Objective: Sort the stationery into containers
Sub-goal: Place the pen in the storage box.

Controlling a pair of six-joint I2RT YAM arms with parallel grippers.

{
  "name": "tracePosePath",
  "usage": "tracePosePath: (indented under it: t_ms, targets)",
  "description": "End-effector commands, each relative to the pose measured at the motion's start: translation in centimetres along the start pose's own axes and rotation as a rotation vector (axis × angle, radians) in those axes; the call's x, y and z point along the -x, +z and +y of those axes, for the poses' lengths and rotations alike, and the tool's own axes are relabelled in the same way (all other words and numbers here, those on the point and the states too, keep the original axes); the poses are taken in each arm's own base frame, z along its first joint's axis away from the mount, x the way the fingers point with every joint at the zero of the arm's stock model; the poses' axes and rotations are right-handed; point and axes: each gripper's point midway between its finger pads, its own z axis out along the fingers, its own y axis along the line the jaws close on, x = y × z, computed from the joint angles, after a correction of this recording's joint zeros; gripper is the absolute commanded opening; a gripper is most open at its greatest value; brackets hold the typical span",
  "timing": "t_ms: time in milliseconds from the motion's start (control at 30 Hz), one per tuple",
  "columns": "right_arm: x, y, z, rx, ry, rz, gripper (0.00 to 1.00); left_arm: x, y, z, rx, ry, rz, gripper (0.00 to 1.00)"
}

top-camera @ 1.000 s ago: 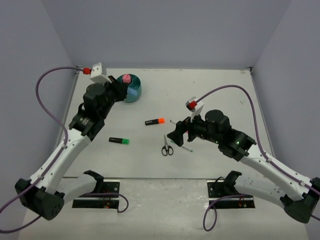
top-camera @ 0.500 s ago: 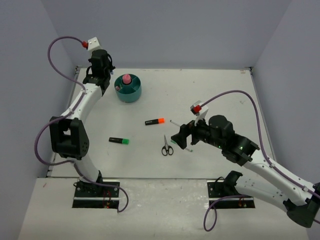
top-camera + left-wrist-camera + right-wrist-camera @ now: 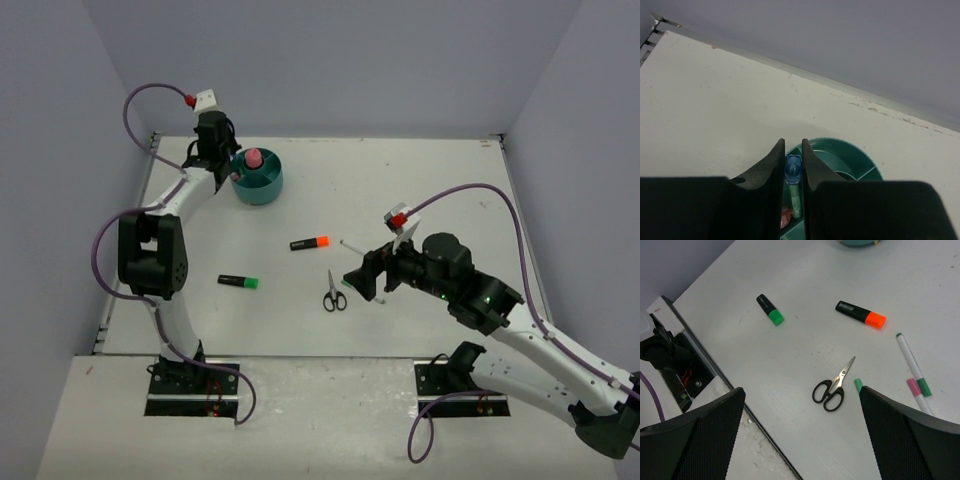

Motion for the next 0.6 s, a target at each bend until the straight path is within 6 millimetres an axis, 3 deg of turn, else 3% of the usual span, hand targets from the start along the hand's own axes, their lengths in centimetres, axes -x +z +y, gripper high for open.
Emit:
tracePosePath:
  t_ms: [0,67,167,200,233,267,300,533,567]
  targets:
    - [0.2,0.1,-0.1,-0.001,-0.006,-0.003,0.99,-0.4,0.6,0.3,-0.027,-0.025,-0.030,0.00]
    - [0.1,0.1,0.0,0.004,-0.007,0.002,0.99,-2.2,1.1,0.7,-0.028,-0.032,0.014,0.00]
    - [0.0,0.2,-0.2,-0.004,-0.007,0.005,0.99,-3.3,1.2,1.4,-0.014,-0.051,0.037,0.01]
    - [-0.1,0.3,-0.2,-0.007,-0.006,0.008,0.99,-3.4,1.1,1.6,-0.016,-0.065,0.038,0.04]
    - [-0.2,0.4,-0.2,-0.005,-0.006,0.011,0.99,-3.3,1.0,1.7,-0.022,-0.078,0.037,0.12]
    - [-0.2,0.4,-0.2,-0.006,-0.006,0.013,0.99,-2.9,0.8,1.6,-0.029,-0.085,0.033,0.26]
    - [-0.2,0.5,-0.2,-0.007,-0.006,0.015,0.99,-2.7,0.5,1.4,-0.042,-0.090,0.030,0.33]
    - [-0.9,1.3,-1.0,-0.041,-0.001,0.046,0.99,2.5,-3.0,-0.8,-0.143,-0.176,-0.027,0.67]
    - [-0.9,1.4,-1.0,-0.042,-0.001,0.047,0.99,3.6,-3.7,-1.0,-0.152,-0.191,-0.045,0.68]
